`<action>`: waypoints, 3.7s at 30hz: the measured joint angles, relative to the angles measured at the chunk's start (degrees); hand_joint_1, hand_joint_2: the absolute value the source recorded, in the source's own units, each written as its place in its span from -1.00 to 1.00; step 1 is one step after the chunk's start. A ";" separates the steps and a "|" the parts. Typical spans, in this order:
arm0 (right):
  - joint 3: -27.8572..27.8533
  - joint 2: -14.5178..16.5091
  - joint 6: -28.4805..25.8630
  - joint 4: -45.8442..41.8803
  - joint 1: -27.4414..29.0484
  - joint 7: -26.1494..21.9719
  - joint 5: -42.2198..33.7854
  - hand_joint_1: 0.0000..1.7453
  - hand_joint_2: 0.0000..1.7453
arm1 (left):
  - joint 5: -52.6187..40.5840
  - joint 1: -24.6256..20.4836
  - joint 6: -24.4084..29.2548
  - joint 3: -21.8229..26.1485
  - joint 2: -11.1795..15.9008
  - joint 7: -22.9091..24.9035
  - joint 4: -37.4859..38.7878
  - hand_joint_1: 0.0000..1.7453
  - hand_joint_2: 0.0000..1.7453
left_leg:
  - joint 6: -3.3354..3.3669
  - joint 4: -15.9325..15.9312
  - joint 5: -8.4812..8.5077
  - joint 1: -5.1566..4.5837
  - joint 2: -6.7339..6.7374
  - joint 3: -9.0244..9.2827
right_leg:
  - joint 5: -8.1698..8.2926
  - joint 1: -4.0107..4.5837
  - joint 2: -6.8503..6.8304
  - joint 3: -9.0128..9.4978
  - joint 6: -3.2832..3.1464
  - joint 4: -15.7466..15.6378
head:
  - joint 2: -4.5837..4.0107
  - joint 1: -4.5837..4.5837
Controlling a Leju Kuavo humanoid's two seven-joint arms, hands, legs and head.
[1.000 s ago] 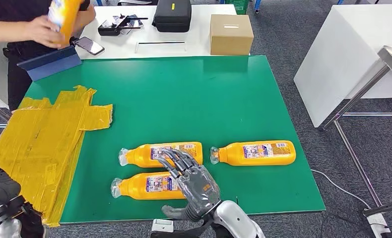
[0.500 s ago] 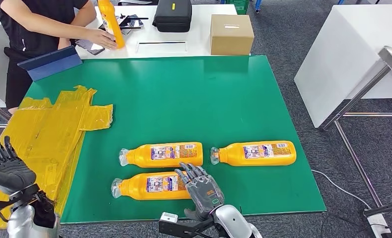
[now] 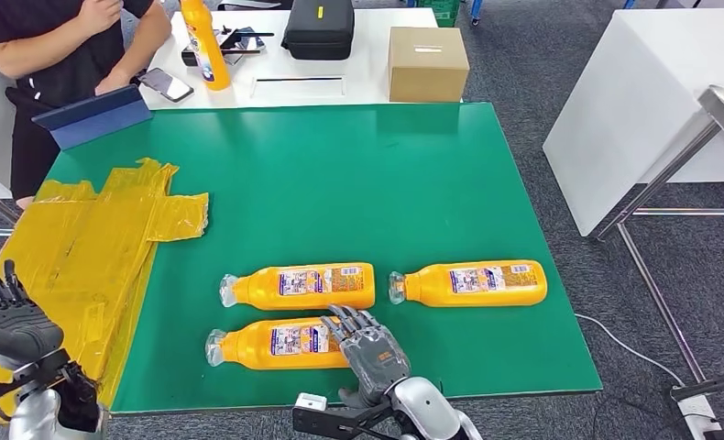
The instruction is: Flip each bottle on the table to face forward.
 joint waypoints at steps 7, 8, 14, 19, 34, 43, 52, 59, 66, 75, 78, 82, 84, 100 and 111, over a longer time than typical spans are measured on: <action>0.18 0.00 -0.13 2.61 -1.53 -0.37 -0.46 -1.00 1.00 | 1.13 2.51 -0.06 0.44 -0.01 0.00 -2.68 -1.00 -1.00 | 0.00 0.00 0.00 0.01 -0.01 0.00 | 0.00 0.00 0.00 -0.01 0.00 0.00 | 0.00 0.02; 0.19 0.00 -0.14 2.82 -1.67 -0.39 -0.48 -1.00 1.00 | 1.18 2.68 -0.07 0.52 -0.01 0.00 -2.83 -1.00 -1.00 | 0.00 0.00 0.00 0.01 -0.01 0.00 | 0.00 0.00 0.00 -0.01 0.00 0.00 | 0.00 0.02; 0.42 -0.01 -0.35 4.40 -2.66 -0.32 -0.46 -1.00 1.00 | 1.77 4.13 -0.20 0.98 -0.01 0.00 -4.20 -1.00 -1.00 | 0.00 -0.01 0.00 0.01 0.00 0.01 | 0.00 0.00 0.00 0.01 0.00 0.00 | 0.00 0.01; 0.89 -0.05 -1.09 6.54 -3.93 0.03 -0.43 0.01 1.00 | 2.44 5.57 -0.54 1.67 -0.12 0.00 -5.58 -1.00 -1.00 | 0.00 -0.01 0.00 0.00 0.00 0.01 | 0.00 0.00 0.00 0.02 0.00 0.00 | 0.00 0.01; 3.58 -0.25 -1.87 13.07 -8.49 -2.07 -2.16 0.89 1.00 | 5.03 10.12 -2.17 4.54 -1.37 -0.07 -10.03 -1.00 -1.00 | -0.07 -0.02 -0.08 0.08 0.09 0.40 | -0.02 0.08 0.13 0.24 -0.02 -0.01 | 0.00 0.01; 4.71 -0.33 -1.75 14.37 -9.59 -2.14 -2.61 0.97 1.00 | 5.55 11.48 -2.32 5.96 -2.21 -0.07 -12.22 -1.00 -1.00 | -0.08 -0.03 -0.08 0.11 0.19 0.56 | -0.02 0.10 0.23 0.41 -0.03 -0.01 | 0.00 0.01; 5.41 -0.33 -0.74 14.04 -10.05 -4.60 -6.65 1.00 1.00 | 5.81 12.28 -3.16 7.48 -3.61 0.01 -13.90 -1.00 -1.00 | -0.08 -0.03 -0.08 0.12 0.21 0.57 | -0.01 0.10 0.24 0.42 -0.03 -0.01 | 0.00 0.01; 4.97 -1.12 0.26 6.63 -7.49 -4.84 -9.07 0.99 1.00 | 5.38 12.65 -4.18 8.55 -4.56 0.10 -14.52 -1.00 -1.00 | -0.06 -0.01 -0.06 0.08 0.16 0.29 | 0.00 0.09 0.20 0.21 -0.02 -0.01 | 0.00 0.01; 0.91 -1.48 1.90 -10.88 -4.30 -3.54 -7.22 0.98 1.00 | 2.21 11.05 -4.79 8.86 -5.15 0.11 -13.58 -1.00 -1.00 | -0.05 0.01 -0.05 0.05 0.05 0.17 | 0.01 0.07 0.11 0.06 -0.01 -0.01 | 0.00 0.02; -3.02 -1.34 0.49 -21.37 -1.38 -2.66 -4.63 0.99 1.00 | -0.14 6.11 -4.03 7.12 -5.10 0.11 -8.70 -1.00 -1.00 | -0.02 0.02 -0.03 0.04 0.00 0.15 | 0.02 0.07 0.04 0.08 0.00 -0.01 | 0.00 0.01; -3.69 -1.24 0.31 -22.48 -0.99 -2.54 -4.29 0.98 1.00 | -0.22 5.33 -4.09 6.70 -5.03 0.13 -7.68 -1.00 -1.00 | -0.02 0.02 -0.03 0.04 0.00 0.13 | 0.01 0.07 0.03 0.06 0.00 -0.01 | 0.00 0.01; -4.94 -0.78 -0.31 -22.83 -1.83 -4.20 -5.25 0.98 1.00 | 1.97 4.36 -6.30 5.34 -4.93 1.05 -5.90 -1.00 0.00 | -0.02 0.02 -0.03 0.04 0.01 0.11 | 0.01 0.07 0.04 0.07 0.00 -0.01 | 0.00 0.00; -5.26 -0.29 -0.43 -22.76 -2.72 -4.92 -5.61 0.98 1.00 | 2.86 4.19 -7.39 4.38 -4.96 1.48 -5.15 -1.00 1.00 | -0.02 0.02 -0.03 0.05 0.02 0.11 | 0.01 0.07 0.04 0.07 0.00 -0.01 | 0.00 -0.01; 0.40 4.52 -6.16 -3.04 -21.60 -3.96 -16.47 0.94 1.00 | 17.61 2.02 -15.30 -17.86 -5.70 12.23 0.21 -1.00 1.00 | 0.12 0.05 0.12 0.00 -0.01 0.01 | 0.14 0.07 -0.01 0.04 -0.08 0.01 | 0.00 0.01; 3.06 6.33 -8.88 10.82 -27.32 -5.51 -21.16 0.94 1.00 | 23.63 -0.40 -17.00 -26.92 -5.28 14.03 3.82 -1.00 1.00 | 0.12 0.05 0.12 0.01 0.00 -0.07 | 0.14 0.07 -0.01 -0.03 -0.08 0.01 | 0.00 0.01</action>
